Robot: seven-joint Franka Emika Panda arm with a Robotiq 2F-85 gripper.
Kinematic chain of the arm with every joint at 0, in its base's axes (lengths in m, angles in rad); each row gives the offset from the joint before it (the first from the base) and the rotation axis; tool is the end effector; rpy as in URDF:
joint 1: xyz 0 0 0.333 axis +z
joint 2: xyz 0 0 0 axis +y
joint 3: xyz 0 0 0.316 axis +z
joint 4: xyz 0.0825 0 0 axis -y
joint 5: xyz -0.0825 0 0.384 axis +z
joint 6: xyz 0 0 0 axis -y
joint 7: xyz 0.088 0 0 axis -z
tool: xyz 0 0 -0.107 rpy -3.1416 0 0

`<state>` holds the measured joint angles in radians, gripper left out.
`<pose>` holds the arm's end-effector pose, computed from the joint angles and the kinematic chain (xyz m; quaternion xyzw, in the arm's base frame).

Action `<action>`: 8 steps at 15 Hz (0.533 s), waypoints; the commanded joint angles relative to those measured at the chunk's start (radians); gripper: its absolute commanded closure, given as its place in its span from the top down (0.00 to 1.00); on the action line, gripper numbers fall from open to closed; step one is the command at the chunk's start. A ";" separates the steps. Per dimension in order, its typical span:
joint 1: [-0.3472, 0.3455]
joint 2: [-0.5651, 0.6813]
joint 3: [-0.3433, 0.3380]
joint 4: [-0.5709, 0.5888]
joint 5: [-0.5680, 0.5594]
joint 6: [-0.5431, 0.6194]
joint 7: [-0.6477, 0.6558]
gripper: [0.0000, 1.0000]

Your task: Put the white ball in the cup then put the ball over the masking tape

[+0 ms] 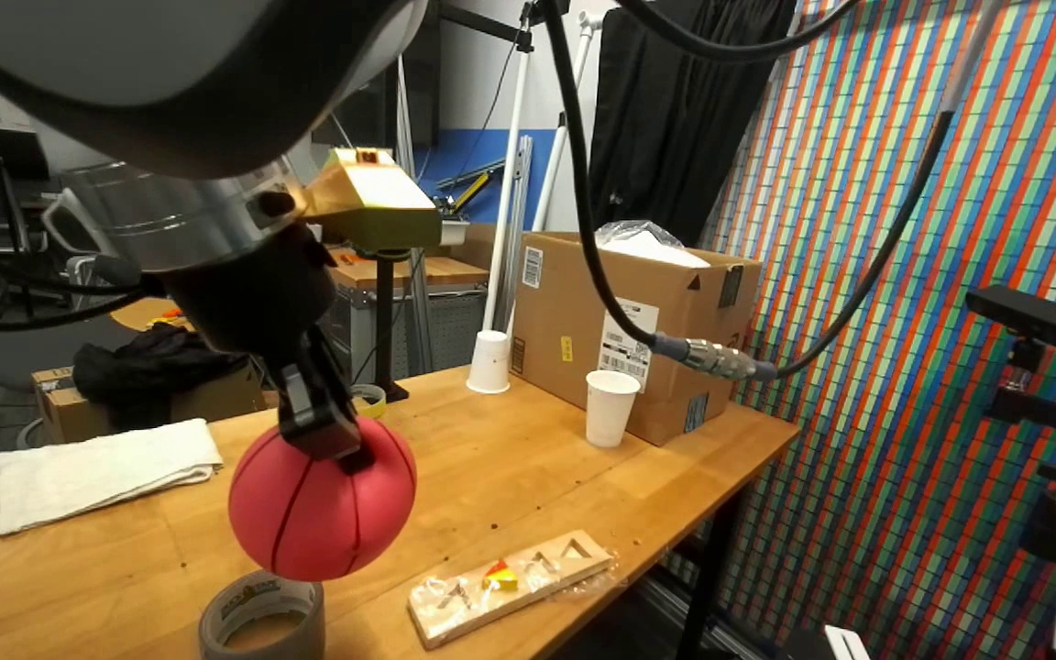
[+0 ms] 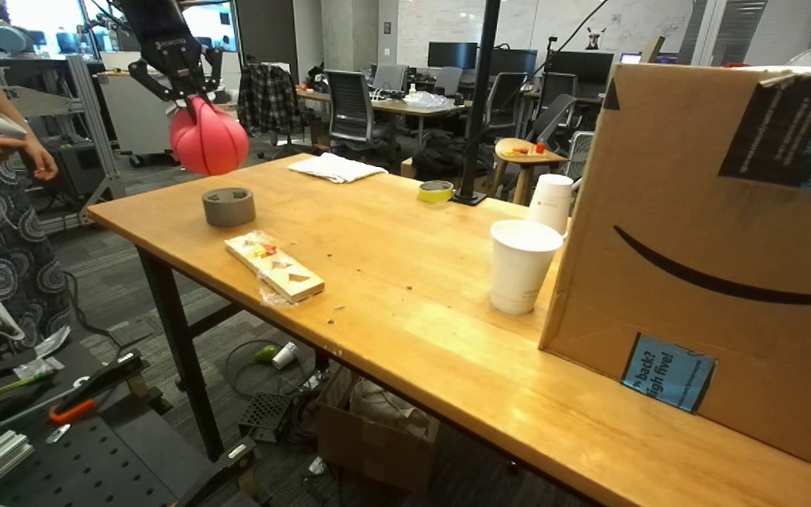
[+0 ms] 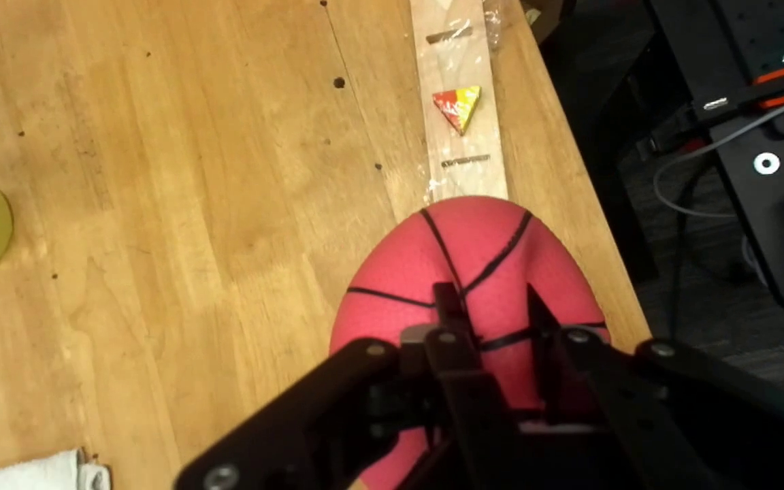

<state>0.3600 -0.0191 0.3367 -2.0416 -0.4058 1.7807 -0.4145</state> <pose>0.4210 0.3086 0.4381 0.7911 0.5679 -0.0905 0.2084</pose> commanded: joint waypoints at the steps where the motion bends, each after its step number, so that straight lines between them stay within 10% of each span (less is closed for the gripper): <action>1: 0.022 -0.004 0.034 0.022 0.004 0.036 0.016 0.08; 8: 0.026 0.076 0.049 0.089 -0.069 0.112 0.003 0.08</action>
<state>0.3884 0.0132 0.3882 -2.0119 -0.4276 1.8693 -0.4057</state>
